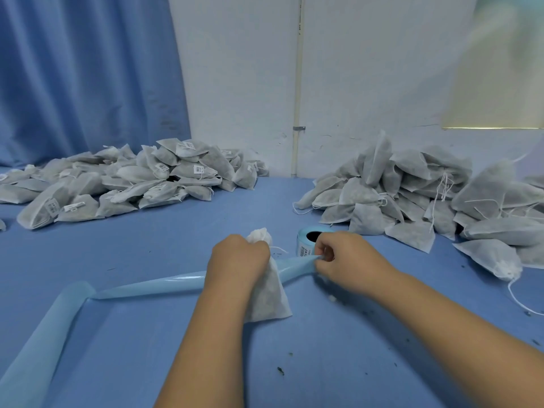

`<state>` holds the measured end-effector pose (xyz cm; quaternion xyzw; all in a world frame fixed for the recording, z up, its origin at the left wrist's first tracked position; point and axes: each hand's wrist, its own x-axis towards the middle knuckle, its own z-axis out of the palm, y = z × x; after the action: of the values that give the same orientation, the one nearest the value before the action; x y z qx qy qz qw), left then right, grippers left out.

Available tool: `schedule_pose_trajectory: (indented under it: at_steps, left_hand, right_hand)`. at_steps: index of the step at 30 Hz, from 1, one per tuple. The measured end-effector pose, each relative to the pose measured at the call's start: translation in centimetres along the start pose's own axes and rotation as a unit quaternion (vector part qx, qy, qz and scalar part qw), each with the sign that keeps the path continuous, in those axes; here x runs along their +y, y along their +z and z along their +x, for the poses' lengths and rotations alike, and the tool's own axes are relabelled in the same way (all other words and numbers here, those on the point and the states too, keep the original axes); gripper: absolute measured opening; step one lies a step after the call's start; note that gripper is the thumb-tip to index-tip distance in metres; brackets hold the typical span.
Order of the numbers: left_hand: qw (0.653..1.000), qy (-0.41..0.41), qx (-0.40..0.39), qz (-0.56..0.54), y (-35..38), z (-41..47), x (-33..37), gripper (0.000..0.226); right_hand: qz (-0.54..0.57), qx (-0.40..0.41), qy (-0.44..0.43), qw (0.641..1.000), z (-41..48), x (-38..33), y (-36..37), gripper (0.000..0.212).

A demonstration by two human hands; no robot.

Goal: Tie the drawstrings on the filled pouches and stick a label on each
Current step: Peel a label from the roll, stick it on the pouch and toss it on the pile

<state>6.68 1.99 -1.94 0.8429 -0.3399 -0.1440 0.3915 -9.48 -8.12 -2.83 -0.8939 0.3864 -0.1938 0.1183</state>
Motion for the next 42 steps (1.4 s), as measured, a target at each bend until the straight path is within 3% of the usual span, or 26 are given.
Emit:
schedule_pose_trajectory:
  at_steps: [5, 14, 21, 32, 42]
  left_hand:
    - [1.0, 0.009, -0.005, 0.0, 0.0, -0.2, 0.2, 0.016]
    - [1.0, 0.003, -0.008, 0.003, -0.2, -0.3, 0.2, 0.017]
    - [0.998, 0.005, 0.001, -0.057, -0.5, -0.6, 0.5, 0.025]
    - [0.997, -0.002, -0.002, -0.076, -0.8, -1.2, 0.9, 0.027]
    - [0.997, -0.008, -0.007, -0.081, -1.0, -1.4, 1.1, 0.028]
  right_hand:
    - [0.005, 0.024, -0.005, 1.0, -0.1, 0.4, 0.0, 0.023]
    - [0.0, 0.008, -0.012, 1.0, -0.6, 0.5, 0.3, 0.018]
    - [-0.081, 0.006, -0.027, 0.996, -1.2, 0.4, 0.5, 0.038]
    - [-0.199, 0.066, -0.053, 0.976, -1.2, -0.2, 0.7, 0.03]
    - [-0.129, 0.097, -0.037, 0.986, -2.0, 0.3, 0.2, 0.035]
